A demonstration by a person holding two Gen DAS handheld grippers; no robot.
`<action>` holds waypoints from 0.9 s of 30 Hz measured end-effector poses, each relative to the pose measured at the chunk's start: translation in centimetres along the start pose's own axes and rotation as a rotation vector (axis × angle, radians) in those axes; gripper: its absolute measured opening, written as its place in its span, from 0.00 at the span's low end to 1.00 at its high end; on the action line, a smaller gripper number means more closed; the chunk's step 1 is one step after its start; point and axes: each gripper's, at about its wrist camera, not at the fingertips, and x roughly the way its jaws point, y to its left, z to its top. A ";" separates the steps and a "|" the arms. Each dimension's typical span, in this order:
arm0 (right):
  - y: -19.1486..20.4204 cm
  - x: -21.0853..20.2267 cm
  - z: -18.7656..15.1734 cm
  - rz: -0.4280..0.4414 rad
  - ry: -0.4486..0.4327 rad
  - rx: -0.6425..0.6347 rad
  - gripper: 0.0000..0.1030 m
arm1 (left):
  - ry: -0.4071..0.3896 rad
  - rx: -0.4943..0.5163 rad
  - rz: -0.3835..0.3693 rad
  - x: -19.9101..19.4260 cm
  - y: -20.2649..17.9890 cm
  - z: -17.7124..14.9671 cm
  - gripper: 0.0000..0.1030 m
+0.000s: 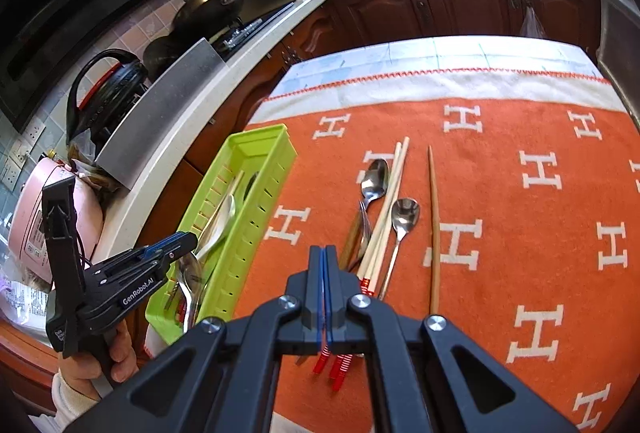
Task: Organize utensils
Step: 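Lower the wooden chopstick into the green tray and open the left tool, then grasp a small steel spoon on the mat with the right tool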
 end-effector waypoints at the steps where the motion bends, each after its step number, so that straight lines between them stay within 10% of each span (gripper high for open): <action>1: -0.2 0.1 0.0 -0.002 0.005 0.010 0.01 | -0.006 0.000 0.004 -0.1 0.0 0.0 0.46; 27: -3.2 3.7 -0.9 -0.050 0.106 0.088 0.02 | -0.048 0.020 -0.047 -2.3 -3.2 -1.4 0.73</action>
